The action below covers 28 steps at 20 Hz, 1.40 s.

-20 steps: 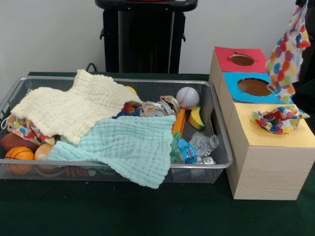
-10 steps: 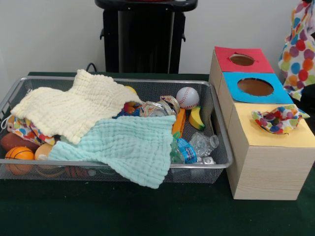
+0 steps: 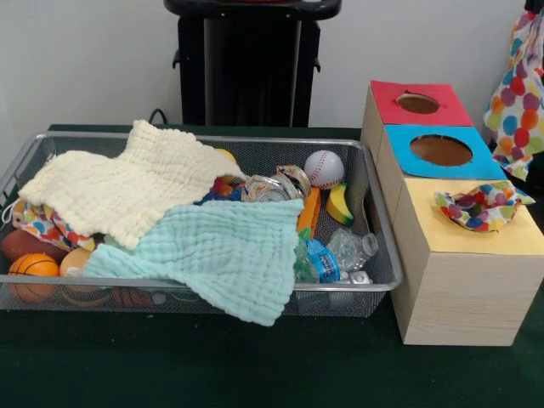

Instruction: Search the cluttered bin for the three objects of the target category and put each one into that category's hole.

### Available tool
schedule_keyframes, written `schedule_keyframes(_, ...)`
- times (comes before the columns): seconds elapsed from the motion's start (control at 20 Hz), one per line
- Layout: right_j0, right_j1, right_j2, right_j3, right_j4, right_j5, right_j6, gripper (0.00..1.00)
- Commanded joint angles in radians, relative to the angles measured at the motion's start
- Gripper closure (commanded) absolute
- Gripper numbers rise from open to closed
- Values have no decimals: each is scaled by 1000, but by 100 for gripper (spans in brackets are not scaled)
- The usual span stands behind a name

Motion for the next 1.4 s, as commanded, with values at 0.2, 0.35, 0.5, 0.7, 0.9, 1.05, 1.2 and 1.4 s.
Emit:
schedule_keyframes(0.2, -21, 119, 23, 25, 8, -140, 224, 100)
schedule_keyframes(0.35, -31, 139, 26, 34, 6, -177, 207, 100)
schedule_keyframes(0.5, -40, 144, 31, 61, 8, -227, 185, 100)
schedule_keyframes(0.7, -43, 159, 33, 72, 8, -270, 172, 100)
schedule_keyframes(0.9, -45, 178, 31, 65, 8, -289, 169, 100)
schedule_keyframes(1.05, -43, 187, 28, 58, 8, -289, 169, 100)
schedule_keyframes(1.2, -41, 192, 26, 55, 7, -289, 168, 100)
schedule_keyframes(1.4, -45, 180, 26, 71, 10, -290, 159, 100)
